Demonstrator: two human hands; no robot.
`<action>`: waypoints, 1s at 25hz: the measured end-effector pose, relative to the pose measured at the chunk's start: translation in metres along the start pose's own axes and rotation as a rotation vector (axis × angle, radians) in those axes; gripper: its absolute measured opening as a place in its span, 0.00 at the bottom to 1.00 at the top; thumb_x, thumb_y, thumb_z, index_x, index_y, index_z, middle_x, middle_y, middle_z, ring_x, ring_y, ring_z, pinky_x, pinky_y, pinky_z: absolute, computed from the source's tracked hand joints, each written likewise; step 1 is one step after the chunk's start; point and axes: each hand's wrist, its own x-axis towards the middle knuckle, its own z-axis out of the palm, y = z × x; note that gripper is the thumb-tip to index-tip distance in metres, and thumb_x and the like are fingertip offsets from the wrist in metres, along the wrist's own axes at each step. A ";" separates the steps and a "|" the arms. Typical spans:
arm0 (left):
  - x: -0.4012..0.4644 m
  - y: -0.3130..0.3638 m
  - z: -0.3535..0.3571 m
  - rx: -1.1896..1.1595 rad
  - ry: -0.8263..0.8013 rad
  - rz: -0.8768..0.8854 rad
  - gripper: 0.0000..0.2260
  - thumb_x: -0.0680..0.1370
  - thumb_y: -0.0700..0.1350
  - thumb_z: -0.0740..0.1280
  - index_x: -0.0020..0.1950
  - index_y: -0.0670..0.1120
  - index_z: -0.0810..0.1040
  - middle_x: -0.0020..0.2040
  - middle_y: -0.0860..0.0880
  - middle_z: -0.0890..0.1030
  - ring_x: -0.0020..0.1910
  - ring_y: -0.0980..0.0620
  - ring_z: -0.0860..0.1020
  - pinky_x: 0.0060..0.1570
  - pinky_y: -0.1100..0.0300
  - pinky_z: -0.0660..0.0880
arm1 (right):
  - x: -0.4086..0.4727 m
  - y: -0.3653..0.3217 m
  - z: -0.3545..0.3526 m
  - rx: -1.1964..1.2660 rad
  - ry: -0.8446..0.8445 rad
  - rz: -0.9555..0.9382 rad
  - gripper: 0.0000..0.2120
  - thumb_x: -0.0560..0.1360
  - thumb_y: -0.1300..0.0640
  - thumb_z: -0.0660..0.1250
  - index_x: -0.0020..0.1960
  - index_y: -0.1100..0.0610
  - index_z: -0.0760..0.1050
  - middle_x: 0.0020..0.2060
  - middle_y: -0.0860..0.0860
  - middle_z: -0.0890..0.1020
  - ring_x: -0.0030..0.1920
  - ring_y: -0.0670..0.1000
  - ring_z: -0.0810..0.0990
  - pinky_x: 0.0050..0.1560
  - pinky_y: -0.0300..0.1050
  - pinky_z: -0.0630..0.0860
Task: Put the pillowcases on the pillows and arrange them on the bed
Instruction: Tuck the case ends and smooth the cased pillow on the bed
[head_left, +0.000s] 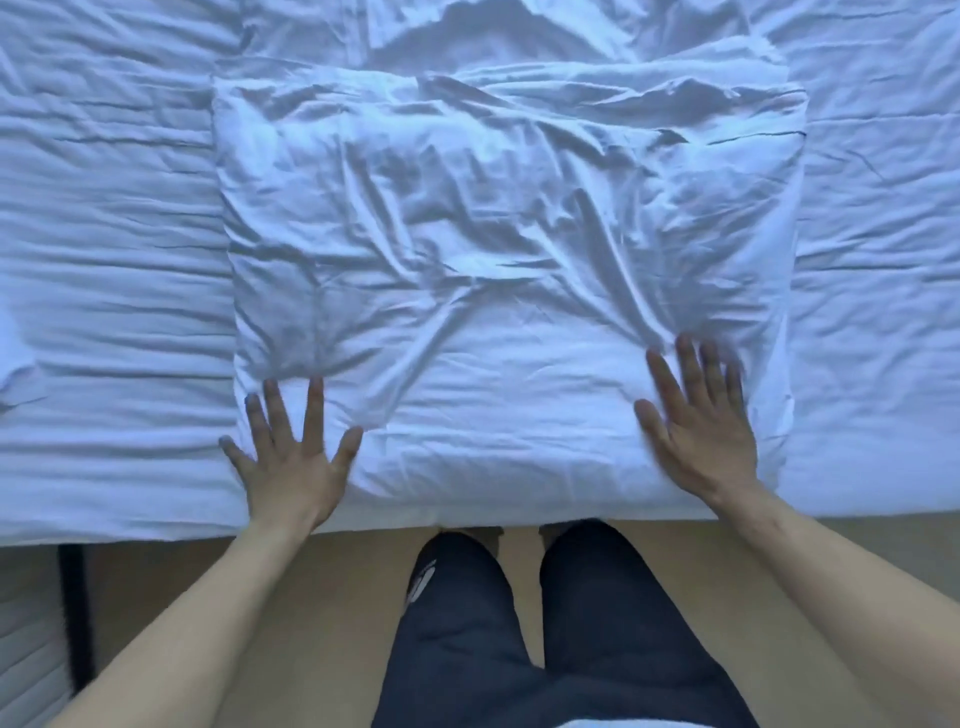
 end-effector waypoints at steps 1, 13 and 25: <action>-0.001 0.005 -0.001 -0.028 0.015 -0.012 0.40 0.75 0.75 0.34 0.83 0.56 0.38 0.82 0.43 0.36 0.81 0.42 0.36 0.74 0.29 0.43 | 0.003 -0.005 0.001 0.010 -0.002 0.042 0.32 0.82 0.36 0.40 0.83 0.48 0.46 0.83 0.51 0.43 0.82 0.56 0.38 0.79 0.64 0.43; 0.010 0.027 -0.005 0.028 -0.032 0.157 0.37 0.75 0.77 0.37 0.80 0.63 0.32 0.81 0.48 0.30 0.80 0.40 0.33 0.75 0.31 0.42 | -0.003 -0.034 -0.011 -0.055 -0.138 0.180 0.35 0.79 0.31 0.33 0.82 0.43 0.41 0.82 0.49 0.39 0.81 0.57 0.37 0.79 0.64 0.40; 0.041 0.073 -0.170 -0.075 -0.020 0.221 0.36 0.80 0.69 0.45 0.84 0.51 0.45 0.83 0.41 0.41 0.81 0.39 0.38 0.76 0.34 0.42 | 0.058 -0.195 -0.179 0.104 -0.087 0.065 0.31 0.83 0.36 0.43 0.82 0.43 0.42 0.82 0.52 0.41 0.81 0.62 0.38 0.76 0.69 0.36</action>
